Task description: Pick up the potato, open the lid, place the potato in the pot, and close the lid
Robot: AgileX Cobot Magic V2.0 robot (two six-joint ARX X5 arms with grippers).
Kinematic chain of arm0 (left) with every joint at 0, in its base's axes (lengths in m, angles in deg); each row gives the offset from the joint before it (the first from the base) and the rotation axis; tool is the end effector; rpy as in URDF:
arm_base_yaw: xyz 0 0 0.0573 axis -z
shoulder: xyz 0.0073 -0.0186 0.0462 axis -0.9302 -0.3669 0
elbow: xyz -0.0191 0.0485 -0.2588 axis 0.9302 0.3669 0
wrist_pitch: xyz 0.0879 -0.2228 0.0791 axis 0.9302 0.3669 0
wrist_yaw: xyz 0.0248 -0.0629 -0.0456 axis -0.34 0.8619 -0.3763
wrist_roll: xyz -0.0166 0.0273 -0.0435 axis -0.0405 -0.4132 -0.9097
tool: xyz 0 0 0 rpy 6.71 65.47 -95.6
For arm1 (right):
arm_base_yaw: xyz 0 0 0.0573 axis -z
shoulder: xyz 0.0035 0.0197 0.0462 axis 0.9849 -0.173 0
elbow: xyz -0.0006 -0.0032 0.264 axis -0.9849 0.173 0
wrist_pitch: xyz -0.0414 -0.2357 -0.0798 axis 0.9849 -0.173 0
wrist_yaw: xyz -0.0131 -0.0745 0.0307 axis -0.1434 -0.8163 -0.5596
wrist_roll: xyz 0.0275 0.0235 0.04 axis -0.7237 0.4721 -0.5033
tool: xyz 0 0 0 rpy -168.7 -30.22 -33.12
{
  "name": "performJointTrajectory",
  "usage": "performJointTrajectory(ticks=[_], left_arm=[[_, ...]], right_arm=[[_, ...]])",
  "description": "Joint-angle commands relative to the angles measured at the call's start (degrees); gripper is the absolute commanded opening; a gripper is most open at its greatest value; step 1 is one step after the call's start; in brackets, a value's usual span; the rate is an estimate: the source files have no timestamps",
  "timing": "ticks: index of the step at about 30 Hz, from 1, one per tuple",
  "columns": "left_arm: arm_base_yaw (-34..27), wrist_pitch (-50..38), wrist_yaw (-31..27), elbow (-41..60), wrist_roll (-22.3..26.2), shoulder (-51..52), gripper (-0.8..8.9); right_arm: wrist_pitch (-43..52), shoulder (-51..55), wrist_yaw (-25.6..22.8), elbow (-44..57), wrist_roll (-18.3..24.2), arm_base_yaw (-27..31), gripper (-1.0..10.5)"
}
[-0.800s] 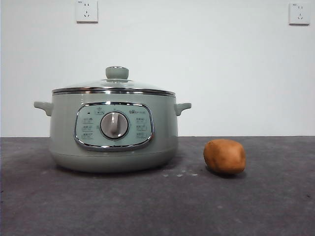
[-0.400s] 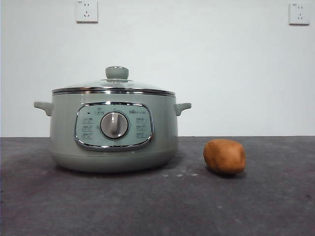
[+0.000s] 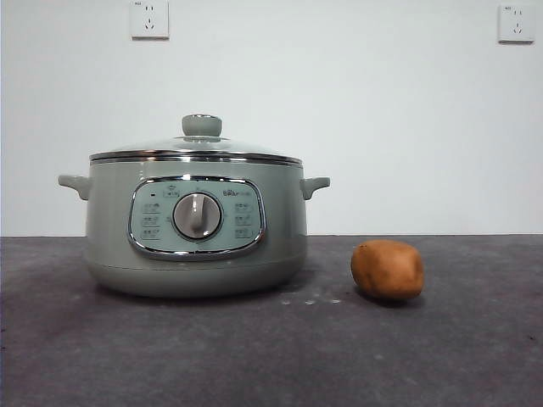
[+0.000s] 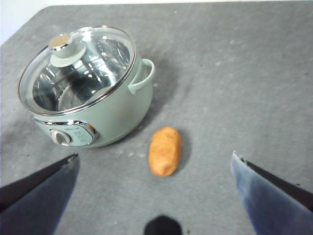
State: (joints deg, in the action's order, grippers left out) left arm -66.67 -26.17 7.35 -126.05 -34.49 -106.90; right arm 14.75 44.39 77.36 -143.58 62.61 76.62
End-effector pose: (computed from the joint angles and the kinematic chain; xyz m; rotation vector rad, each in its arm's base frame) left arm 0.0754 -0.0114 0.3453 -0.1043 0.4004 -0.3361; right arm 0.1366 0.0203 0.3505 0.0807 0.5689 0.4859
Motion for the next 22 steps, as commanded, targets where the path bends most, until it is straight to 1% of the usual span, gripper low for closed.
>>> performJointTrajectory(ticks=[1,4,8,13,16,18,22], left_arm=[[0.13,-0.46,0.17,0.0,0.42,-0.15,6.61],[0.13,-0.46,0.17,0.0,0.42,-0.42,6.61],[0.13,-0.48,0.17,0.0,0.42,-0.9,6.61],[0.13,-0.46,0.17,0.0,0.42,-1.36,6.61],[0.13,-0.46,0.17,0.0,0.42,-1.62,6.61],[0.13,-0.46,0.17,0.0,0.42,-1.81,6.61],[0.13,-0.46,0.17,0.0,0.39,-1.9,6.61]], right_arm=[[2.03,-4.94,1.22,-0.24,-1.57,-1.27,6.3],[3.82,-11.17,0.76,-0.37,-1.57,-3.72,6.3],[6.75,-19.85,-1.44,-0.37,-1.44,-7.3,6.3],[11.96,-30.42,-6.86,-0.7,-1.36,-12.13,6.3],[12.39,-36.04,-8.83,-2.21,-0.79,-14.03,6.3],[12.61,-39.71,-10.99,-3.52,0.13,-15.54,6.3],[12.37,-45.75,-14.82,-6.6,0.28,-17.73,6.3]])
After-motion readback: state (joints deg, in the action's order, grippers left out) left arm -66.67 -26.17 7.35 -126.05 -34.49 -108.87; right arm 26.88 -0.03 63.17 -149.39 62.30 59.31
